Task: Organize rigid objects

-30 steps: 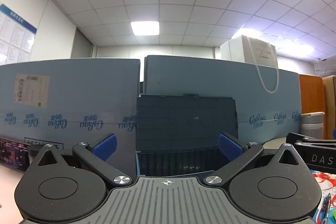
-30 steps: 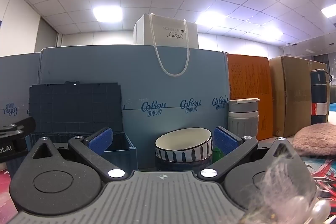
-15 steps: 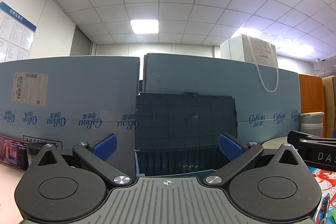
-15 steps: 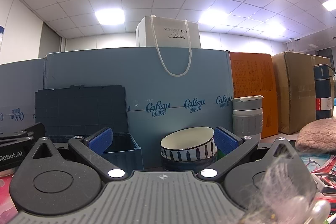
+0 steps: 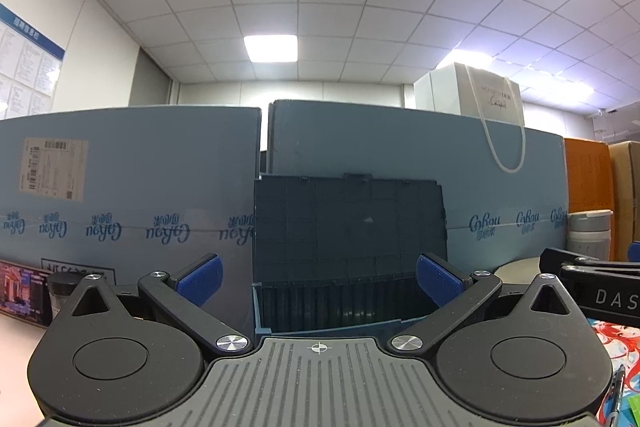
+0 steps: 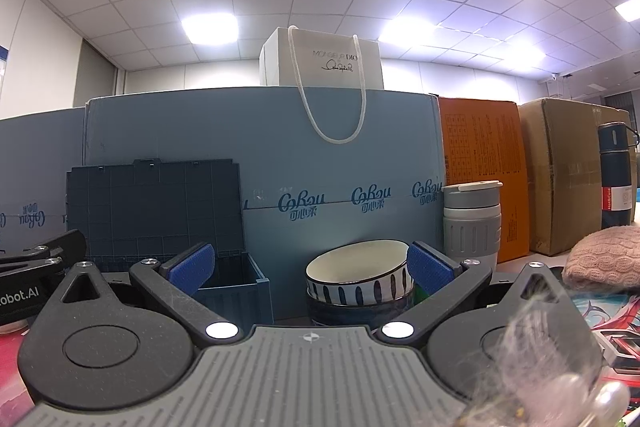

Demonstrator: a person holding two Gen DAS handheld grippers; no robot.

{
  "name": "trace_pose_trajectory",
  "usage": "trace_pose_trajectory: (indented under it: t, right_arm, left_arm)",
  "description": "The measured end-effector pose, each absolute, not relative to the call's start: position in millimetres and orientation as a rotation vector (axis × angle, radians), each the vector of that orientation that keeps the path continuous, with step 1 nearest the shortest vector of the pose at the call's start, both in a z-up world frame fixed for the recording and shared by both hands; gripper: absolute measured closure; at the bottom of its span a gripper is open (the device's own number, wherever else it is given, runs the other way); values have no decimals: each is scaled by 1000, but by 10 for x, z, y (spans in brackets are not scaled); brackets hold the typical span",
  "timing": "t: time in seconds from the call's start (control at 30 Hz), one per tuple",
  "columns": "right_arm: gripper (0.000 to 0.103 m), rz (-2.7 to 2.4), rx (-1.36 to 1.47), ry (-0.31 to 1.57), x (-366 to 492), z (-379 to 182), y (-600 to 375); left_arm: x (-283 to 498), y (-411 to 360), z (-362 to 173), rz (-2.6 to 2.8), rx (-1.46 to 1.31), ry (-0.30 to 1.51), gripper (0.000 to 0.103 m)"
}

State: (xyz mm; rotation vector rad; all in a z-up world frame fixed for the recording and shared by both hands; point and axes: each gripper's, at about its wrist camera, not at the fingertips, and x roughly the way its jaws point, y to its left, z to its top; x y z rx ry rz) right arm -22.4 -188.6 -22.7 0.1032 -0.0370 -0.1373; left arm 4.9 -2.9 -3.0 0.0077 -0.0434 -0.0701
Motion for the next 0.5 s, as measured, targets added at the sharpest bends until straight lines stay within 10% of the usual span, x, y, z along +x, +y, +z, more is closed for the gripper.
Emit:
trace_pose_trajectory:
  t: [0.5]
  right_arm:
    - [0,-152,95,-21,-220,-227,-1865]
  left_arm:
    - [68,-37,-25,-67,11,-26,0]
